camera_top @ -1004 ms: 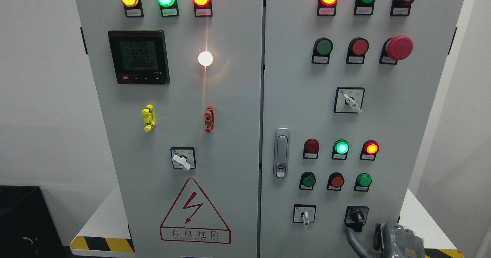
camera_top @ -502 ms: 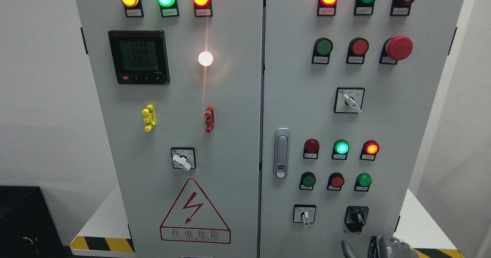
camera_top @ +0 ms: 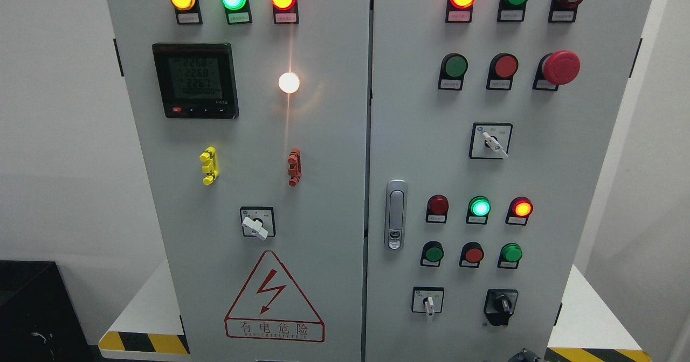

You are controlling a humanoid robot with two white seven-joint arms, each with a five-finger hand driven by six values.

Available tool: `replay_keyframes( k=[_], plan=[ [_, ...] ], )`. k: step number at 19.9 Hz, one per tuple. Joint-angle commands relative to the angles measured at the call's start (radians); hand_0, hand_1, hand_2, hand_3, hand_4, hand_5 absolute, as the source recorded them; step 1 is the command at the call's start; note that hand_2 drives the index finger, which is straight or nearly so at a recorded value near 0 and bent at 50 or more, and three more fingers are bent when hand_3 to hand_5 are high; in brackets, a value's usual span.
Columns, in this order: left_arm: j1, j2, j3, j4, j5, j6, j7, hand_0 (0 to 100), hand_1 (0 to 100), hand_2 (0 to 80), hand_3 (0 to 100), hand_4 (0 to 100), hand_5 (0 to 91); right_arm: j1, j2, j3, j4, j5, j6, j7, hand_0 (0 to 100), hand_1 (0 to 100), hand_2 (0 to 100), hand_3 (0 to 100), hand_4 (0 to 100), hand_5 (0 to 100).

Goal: Flip black knob to close circuit

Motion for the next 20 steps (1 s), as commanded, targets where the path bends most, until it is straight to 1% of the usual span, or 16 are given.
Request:
replay_keyframes(
  k=[1,2,3,4,5,6,8,9,10,11,13,20],
  plan=[
    [0.023,0.0,0.0,-0.031,0.0,0.001,0.0,12,56,0.0,0,0,0.0,0.109,0.018,0.006,-0.078,-0.417,-0.097,0.067,0,1,27,44,41,36],
    [0.023,0.0,0.0,-0.031,0.0,0.001,0.0,12,56,0.0,0,0,0.0,0.123,0.018,0.006,-0.076,-0.468,-0.108,0.092,0,1,25,43,39,35],
    [0.023,0.0,0.0,-0.031,0.0,0.001,0.0,12,56,0.0,0,0,0.0,0.135,0.018,0.006,-0.073,-0.511,-0.119,0.106,0,1,22,40,36,33],
    [0.023,0.0,0.0,-0.031,-0.001,0.001,0.0,12,56,0.0,0,0,0.0,0.142,0.018,0.008,-0.07,-0.543,-0.135,0.11,0,0,16,33,28,28],
    [0.023,0.0,0.0,-0.031,0.0,0.001,0.0,12,56,0.0,0,0,0.0,0.151,0.018,0.012,-0.063,-0.58,-0.164,0.115,0,0,15,31,26,26],
    [0.023,0.0,0.0,-0.031,0.0,0.001,0.0,12,56,0.0,0,0,0.0,0.162,0.018,0.014,-0.061,-0.612,-0.195,0.141,0,0,11,24,20,20],
    [0.021,0.0,0.0,-0.031,-0.001,0.001,0.0,12,56,0.0,0,0,0.0,0.182,0.018,0.015,-0.055,-0.672,-0.231,0.233,0,0,5,16,10,10],
    [0.023,0.0,0.0,-0.031,-0.001,0.001,0.0,12,56,0.0,0,0,0.0,0.191,0.018,0.015,-0.053,-0.703,-0.24,0.253,0,0,0,7,0,0],
    [0.021,0.0,0.0,-0.031,-0.001,0.001,0.0,12,56,0.0,0,0,0.0,0.195,0.018,0.015,-0.053,-0.726,-0.244,0.262,0,0,0,2,0,0],
    [0.023,0.0,0.0,-0.031,0.0,0.001,0.0,12,56,0.0,0,0,0.0,0.203,0.018,0.015,-0.053,-0.743,-0.251,0.276,0,0,0,0,0,0],
    [0.023,0.0,0.0,-0.031,0.0,0.001,0.0,12,56,0.0,0,0,0.0,0.209,0.018,0.015,-0.049,-0.755,-0.269,0.287,0,0,0,0,0,0],
    [0.021,0.0,0.0,-0.031,0.0,0.001,0.0,12,56,0.0,0,0,0.0,0.222,0.018,0.014,-0.035,-0.755,-0.281,0.287,0,0,0,0,0,0]
  ],
)
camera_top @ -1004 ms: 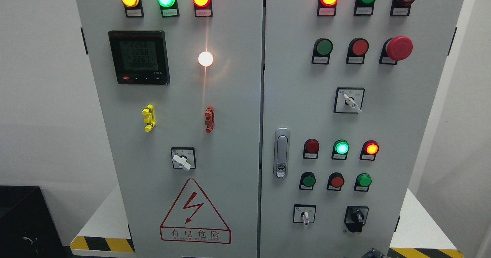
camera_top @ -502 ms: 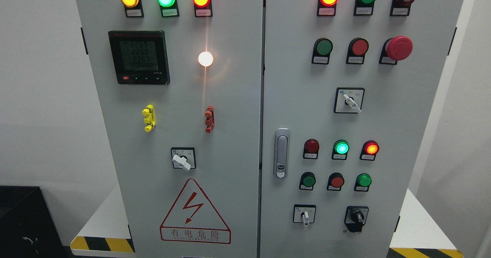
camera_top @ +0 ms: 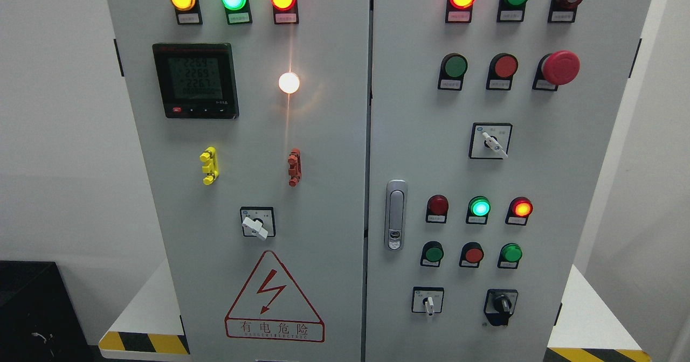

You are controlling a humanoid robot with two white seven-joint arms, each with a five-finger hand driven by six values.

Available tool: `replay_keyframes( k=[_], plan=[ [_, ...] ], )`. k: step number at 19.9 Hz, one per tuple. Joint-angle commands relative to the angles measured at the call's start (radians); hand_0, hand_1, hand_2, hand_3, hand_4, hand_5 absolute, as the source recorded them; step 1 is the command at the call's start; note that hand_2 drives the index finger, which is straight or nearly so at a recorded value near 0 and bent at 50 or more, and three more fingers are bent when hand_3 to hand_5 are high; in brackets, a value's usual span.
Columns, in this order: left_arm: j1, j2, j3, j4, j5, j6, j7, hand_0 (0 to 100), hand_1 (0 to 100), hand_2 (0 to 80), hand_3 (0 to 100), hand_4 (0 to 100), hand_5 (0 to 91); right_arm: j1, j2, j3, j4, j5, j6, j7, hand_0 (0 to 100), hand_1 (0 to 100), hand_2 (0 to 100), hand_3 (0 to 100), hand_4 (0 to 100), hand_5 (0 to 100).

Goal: Flip black knob to close circuit

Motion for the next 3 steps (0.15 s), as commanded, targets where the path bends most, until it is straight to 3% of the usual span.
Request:
replay_keyframes(
  k=[1,3],
  plan=[
    [0.023,0.0,0.0,-0.031,0.001,0.001,0.0,12,56,0.0,0,0,0.0,0.019,0.003,0.003,0.005,-0.039,-0.005,0.002,0,0,0,0,0,0],
    [0.023,0.0,0.0,-0.031,-0.001,0.001,0.0,12,56,0.0,0,0,0.0,0.02,0.003,0.003,0.006,-0.039,-0.005,0.004,0,0,0,0,0,0]
  ],
)
